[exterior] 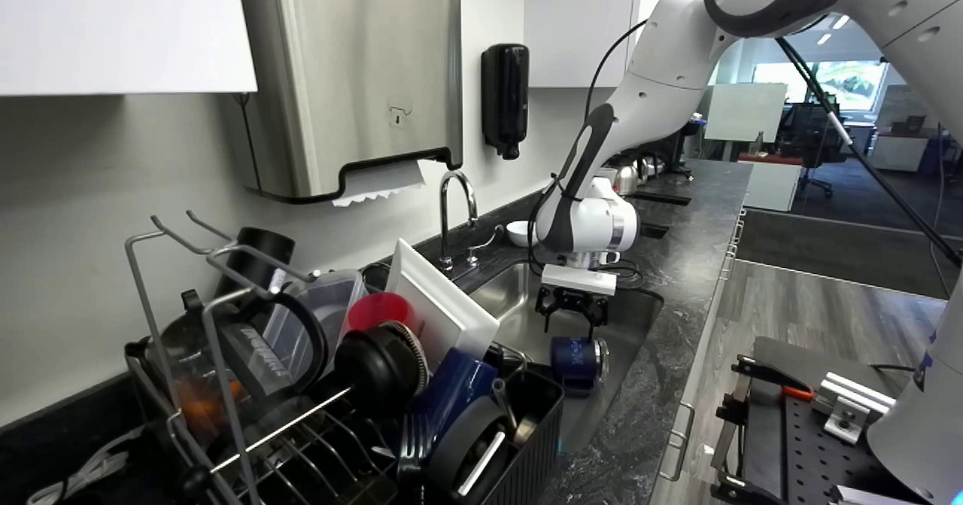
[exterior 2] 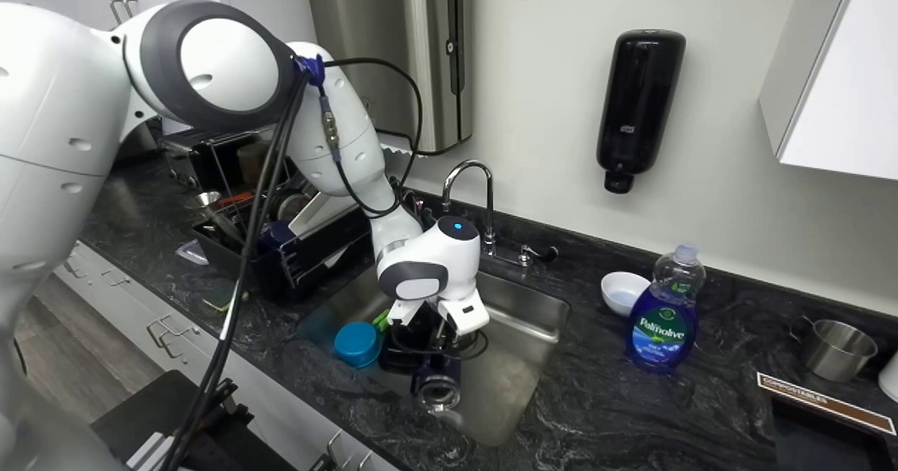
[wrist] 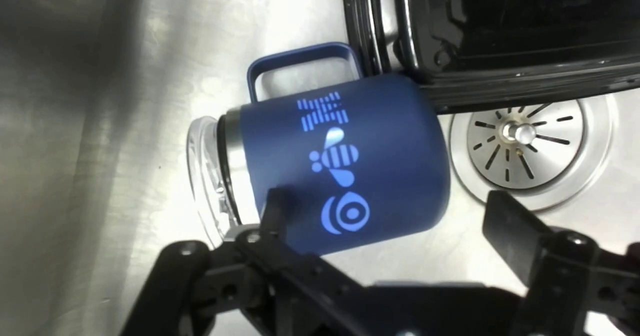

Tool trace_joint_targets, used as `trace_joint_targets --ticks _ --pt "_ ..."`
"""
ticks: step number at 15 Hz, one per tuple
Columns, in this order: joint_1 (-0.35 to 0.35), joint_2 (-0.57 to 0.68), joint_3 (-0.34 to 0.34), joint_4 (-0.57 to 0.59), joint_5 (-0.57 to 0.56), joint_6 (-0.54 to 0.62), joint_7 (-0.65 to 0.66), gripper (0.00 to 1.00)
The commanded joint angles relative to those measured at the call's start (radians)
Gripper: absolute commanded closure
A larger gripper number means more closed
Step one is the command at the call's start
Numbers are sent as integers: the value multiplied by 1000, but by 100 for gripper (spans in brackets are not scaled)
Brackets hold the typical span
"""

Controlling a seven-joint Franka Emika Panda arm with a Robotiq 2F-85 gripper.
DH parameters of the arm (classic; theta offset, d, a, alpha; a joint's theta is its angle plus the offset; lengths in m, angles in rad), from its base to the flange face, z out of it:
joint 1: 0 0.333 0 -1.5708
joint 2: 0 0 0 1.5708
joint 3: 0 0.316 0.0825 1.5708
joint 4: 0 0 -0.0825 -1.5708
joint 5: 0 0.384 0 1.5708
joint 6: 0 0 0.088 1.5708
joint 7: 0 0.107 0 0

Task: Take the lid off of the blue cup in the sink and place it on the edge outside of the sink

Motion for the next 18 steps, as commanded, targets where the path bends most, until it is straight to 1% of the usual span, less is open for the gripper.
trace_joint_targets --ticks 1,6,7,9,13,18 --pt "-25 -28 -5 -35 -22 -17 -37 0" --pt "-59 -57 -36 -105 -27 -10 -87 0" --pt "-66 -60 -37 -117 -25 -2 -97 0" --pt "-93 -58 -13 -130 -4 25 -126 0" --pt "-181 -34 95 -116 67 74 -226 0" --pt "-327 -21 275 -112 211 156 -429 0"
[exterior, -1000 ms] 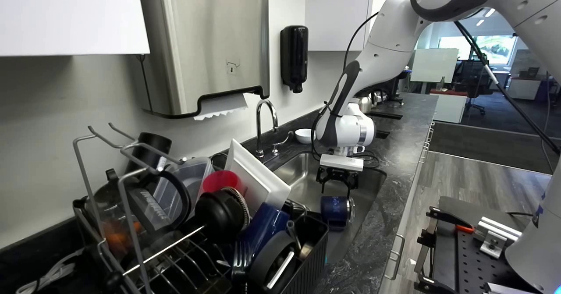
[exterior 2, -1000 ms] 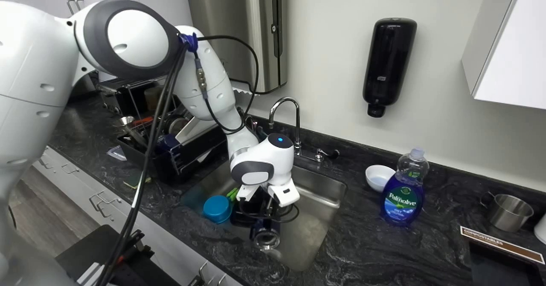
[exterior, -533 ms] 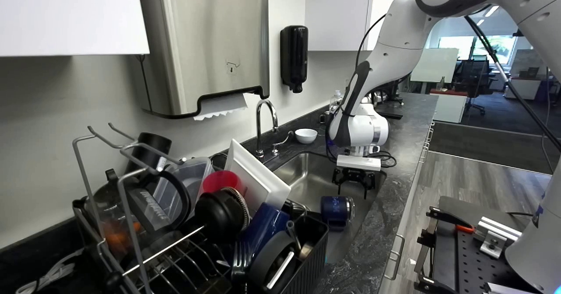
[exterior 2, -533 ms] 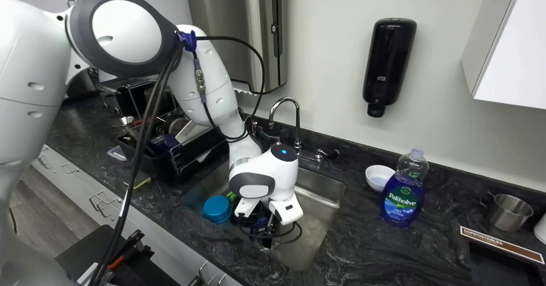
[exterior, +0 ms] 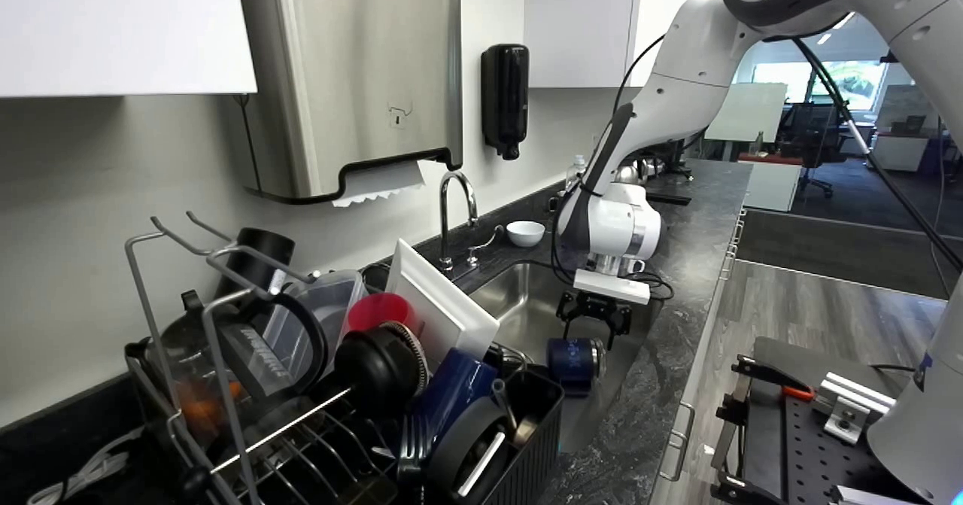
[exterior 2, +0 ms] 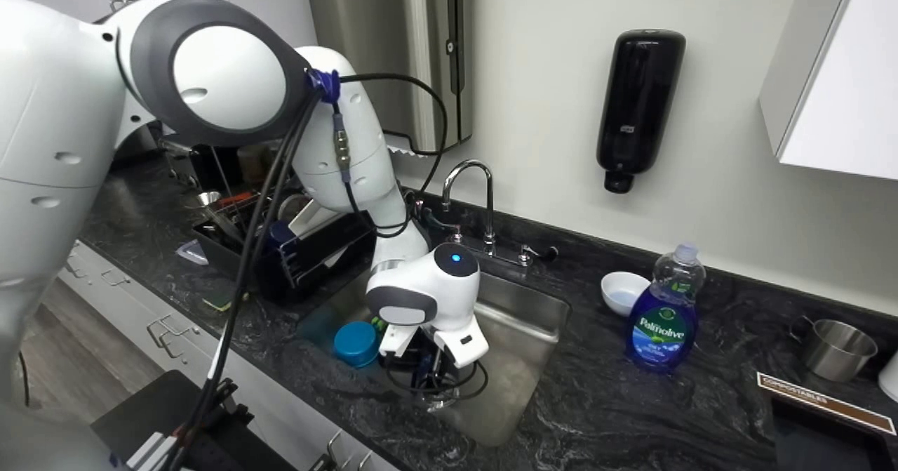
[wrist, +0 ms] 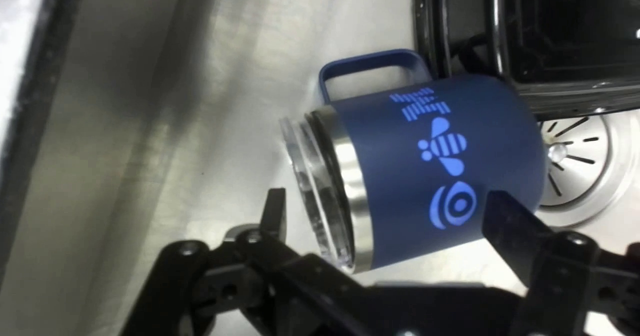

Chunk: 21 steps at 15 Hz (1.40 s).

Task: Take the lid off of the blue cup in the sink and place it on the edge outside of the sink

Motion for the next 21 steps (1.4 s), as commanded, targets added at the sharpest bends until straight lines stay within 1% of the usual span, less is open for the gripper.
trace_joint_targets --ticks 1,5,9,11,13,17,21 --pt "-130 9 134 -1 89 60 -152 0" --pt "-226 21 234 -4 150 101 -284 0" --pt "-253 41 279 0 148 127 -332 0" --pt "-228 46 278 3 134 141 -318 0" --pt "-186 46 264 6 119 152 -291 0" --pt "-123 40 247 4 115 202 -274 0" --pt "-81 41 229 11 117 242 -261 0"
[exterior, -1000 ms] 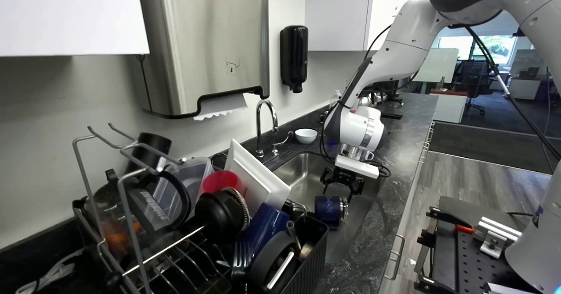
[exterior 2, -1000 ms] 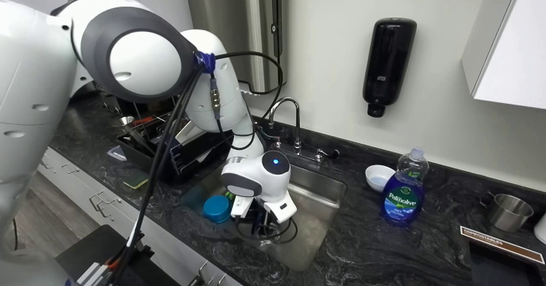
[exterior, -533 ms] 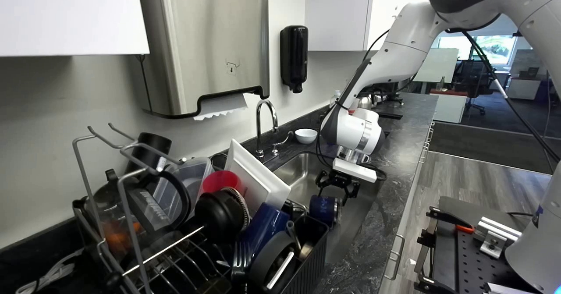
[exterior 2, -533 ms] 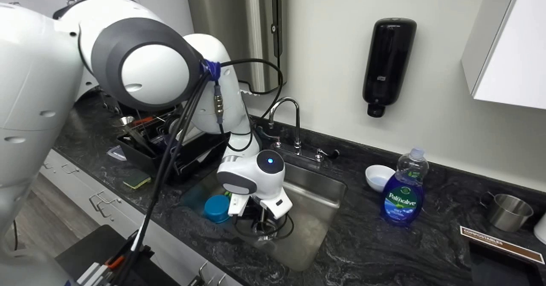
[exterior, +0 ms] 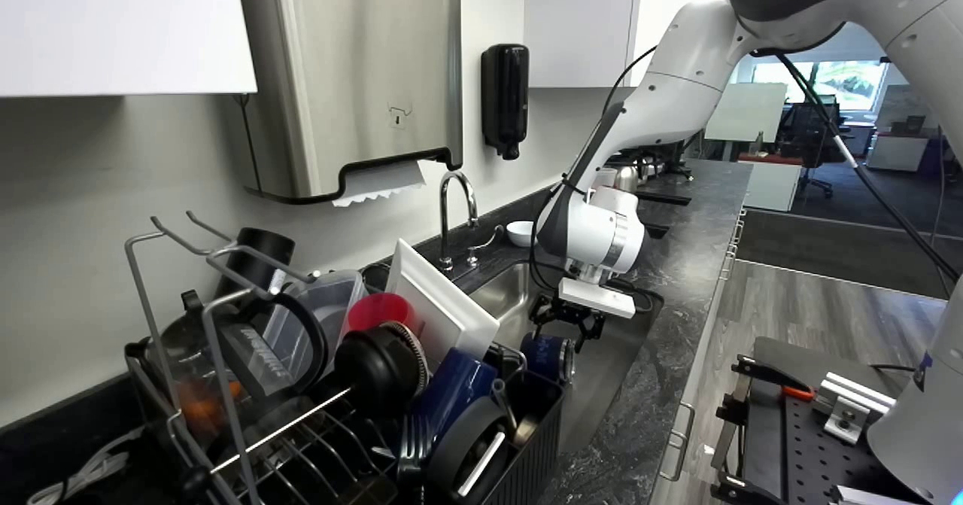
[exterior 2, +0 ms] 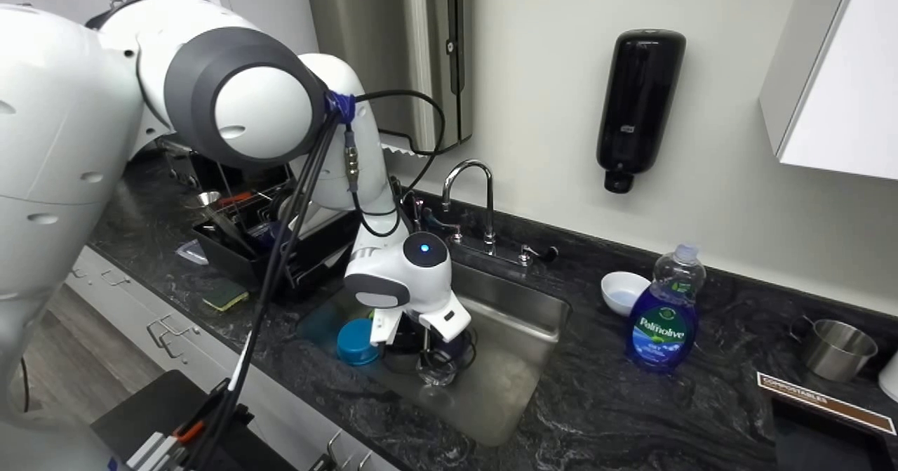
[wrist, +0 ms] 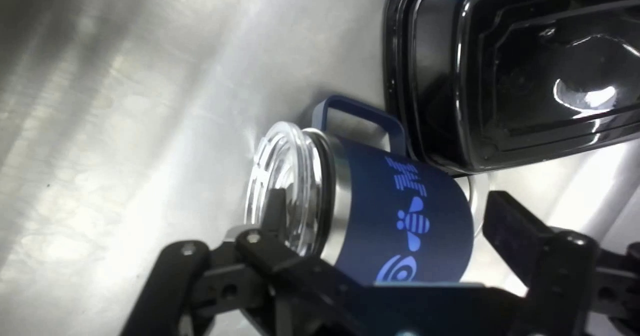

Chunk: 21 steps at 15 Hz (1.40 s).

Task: Take the lid off of the blue cup in the sink and place it on the edge outside of the sink

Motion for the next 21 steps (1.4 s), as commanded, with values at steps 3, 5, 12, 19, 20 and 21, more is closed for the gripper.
trace_joint_targets --ticks 3,5,12,19,20,21 --pt "63 8 -61 33 -6 15 38 0" --pt "80 12 -92 53 -9 3 56 0" --pt "122 22 -174 84 -19 -49 95 0" --pt "160 -11 -325 17 -129 -120 60 0" --pt "161 -13 -338 15 -148 -120 57 0" --pt "157 -10 -346 16 -166 -115 47 0"
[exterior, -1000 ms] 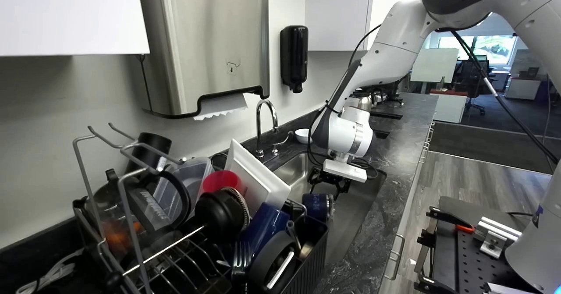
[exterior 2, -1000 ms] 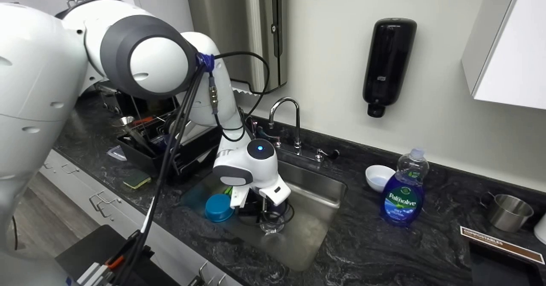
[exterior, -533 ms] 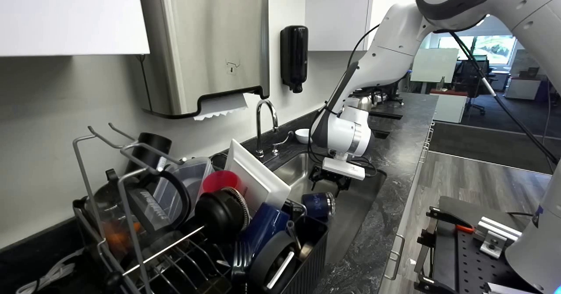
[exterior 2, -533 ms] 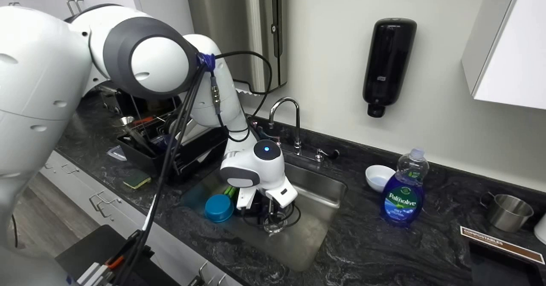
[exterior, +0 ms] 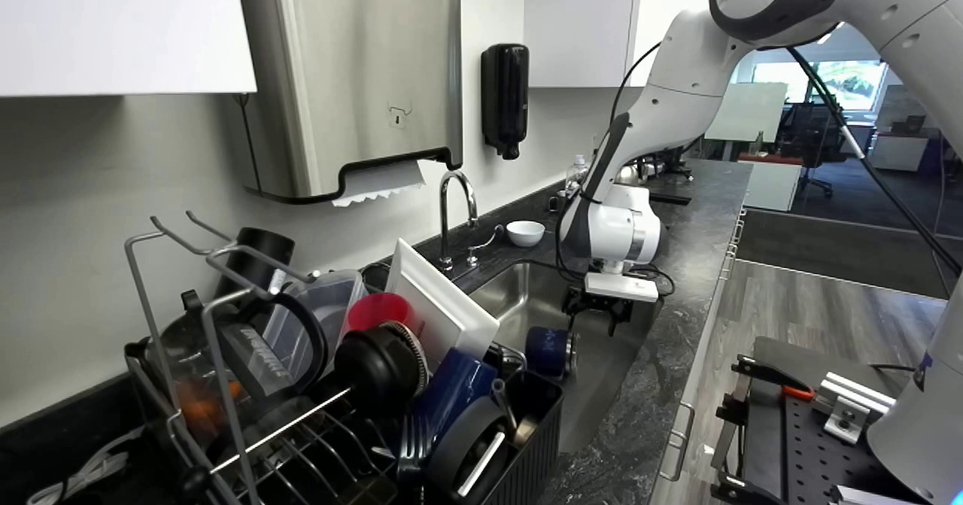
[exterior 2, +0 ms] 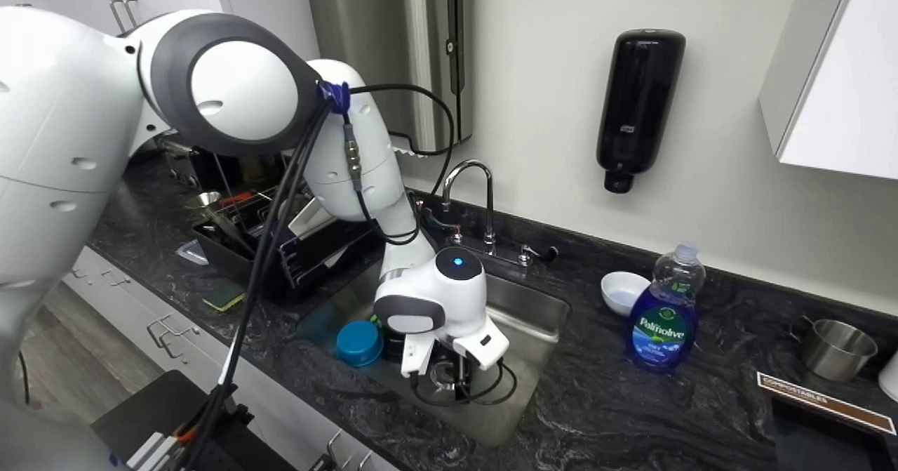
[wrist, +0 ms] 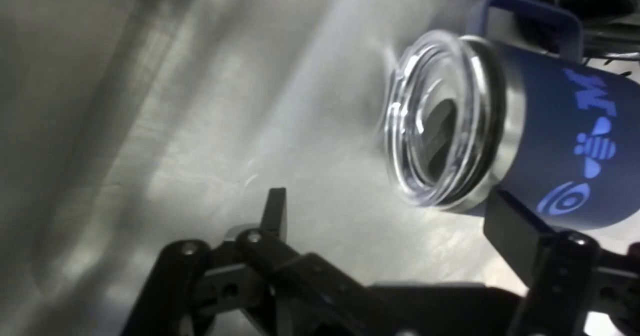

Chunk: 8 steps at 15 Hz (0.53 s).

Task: Take the lid off of the blue cup in the sink and place it on the edge outside of the sink

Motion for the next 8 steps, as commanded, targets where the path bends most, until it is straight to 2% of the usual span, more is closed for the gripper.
trace_joint_targets --ticks 1,5,8 --pt "14 -18 -41 -20 -59 -13 -36 0" --pt "-47 -56 -2 -36 -66 -42 -104 0" --pt "-90 -94 30 -54 -42 -146 -121 0"
